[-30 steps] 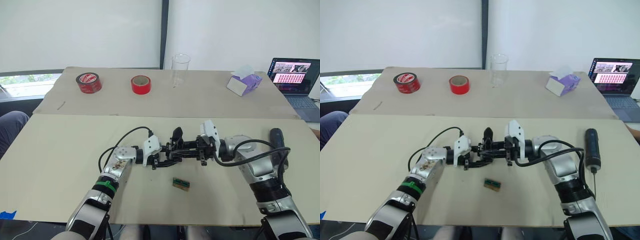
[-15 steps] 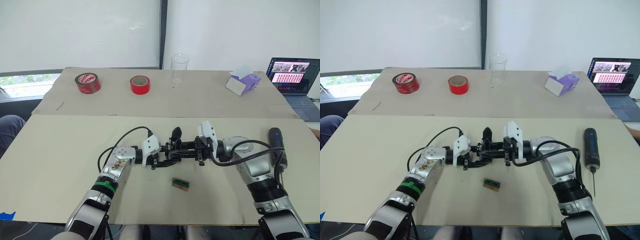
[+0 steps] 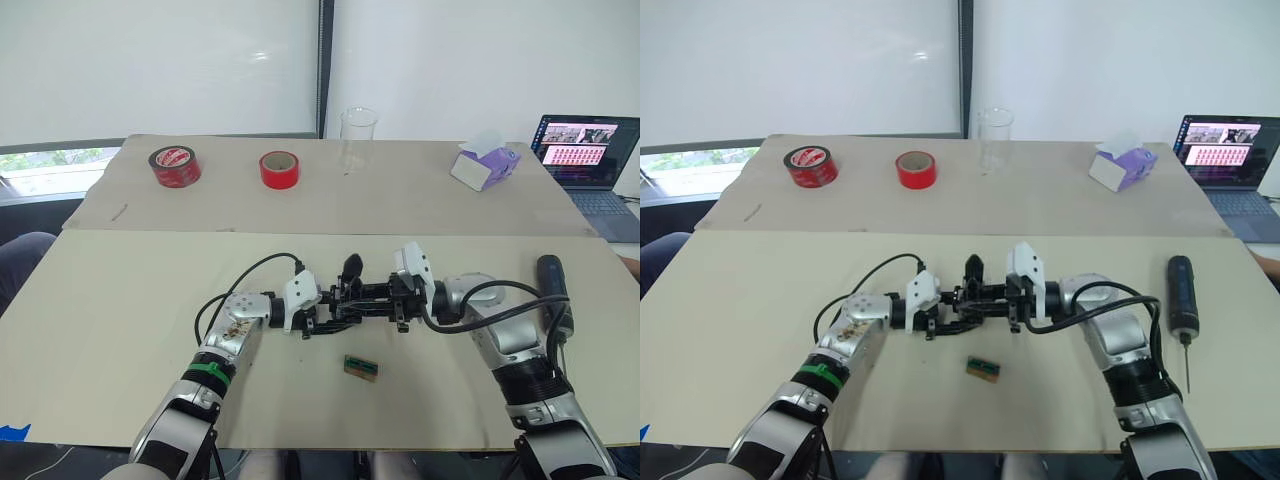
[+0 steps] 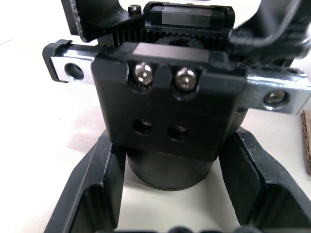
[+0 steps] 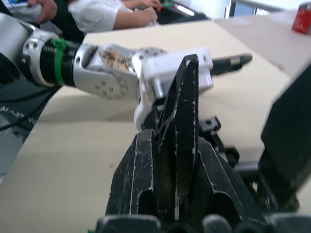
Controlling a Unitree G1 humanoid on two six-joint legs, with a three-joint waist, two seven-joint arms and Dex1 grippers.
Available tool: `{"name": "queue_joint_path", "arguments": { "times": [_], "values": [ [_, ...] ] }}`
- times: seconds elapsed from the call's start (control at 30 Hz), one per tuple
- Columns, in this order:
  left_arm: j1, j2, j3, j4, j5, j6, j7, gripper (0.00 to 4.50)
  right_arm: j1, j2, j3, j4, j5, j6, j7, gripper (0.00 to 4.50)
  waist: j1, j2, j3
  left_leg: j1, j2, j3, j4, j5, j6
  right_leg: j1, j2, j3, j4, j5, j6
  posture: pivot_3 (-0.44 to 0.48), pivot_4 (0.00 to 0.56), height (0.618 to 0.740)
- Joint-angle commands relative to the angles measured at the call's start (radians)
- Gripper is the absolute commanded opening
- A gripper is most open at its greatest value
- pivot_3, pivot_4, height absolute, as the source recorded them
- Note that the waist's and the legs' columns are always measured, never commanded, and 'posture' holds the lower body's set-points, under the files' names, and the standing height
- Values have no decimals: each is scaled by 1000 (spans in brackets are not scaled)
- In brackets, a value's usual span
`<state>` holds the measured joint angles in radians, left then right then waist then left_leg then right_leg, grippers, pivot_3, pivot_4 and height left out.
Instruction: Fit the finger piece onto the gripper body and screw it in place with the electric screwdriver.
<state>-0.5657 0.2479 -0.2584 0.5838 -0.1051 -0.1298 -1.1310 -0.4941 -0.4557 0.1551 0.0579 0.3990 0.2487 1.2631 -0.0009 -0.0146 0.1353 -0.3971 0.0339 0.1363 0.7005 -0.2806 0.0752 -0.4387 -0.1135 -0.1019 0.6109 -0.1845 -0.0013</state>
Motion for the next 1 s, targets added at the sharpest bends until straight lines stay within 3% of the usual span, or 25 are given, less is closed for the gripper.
{"name": "queue_joint_path", "arguments": {
  "times": [0.03,1.0],
  "values": [
    [40,16,-44,47,47,35,-18,2275,-23,8,-53,-36,54,-36,10,449,1,0,0,0,0,0,0,0,0,0,0,0,0,0,0,0,150,740],
    [47,21,-38,41,45,39,-8,2275,4,-19,28,33,-34,-51,8,449,0,0,0,0,0,0,0,0,0,0,0,0,0,0,0,0,150,740]
  ]
}}
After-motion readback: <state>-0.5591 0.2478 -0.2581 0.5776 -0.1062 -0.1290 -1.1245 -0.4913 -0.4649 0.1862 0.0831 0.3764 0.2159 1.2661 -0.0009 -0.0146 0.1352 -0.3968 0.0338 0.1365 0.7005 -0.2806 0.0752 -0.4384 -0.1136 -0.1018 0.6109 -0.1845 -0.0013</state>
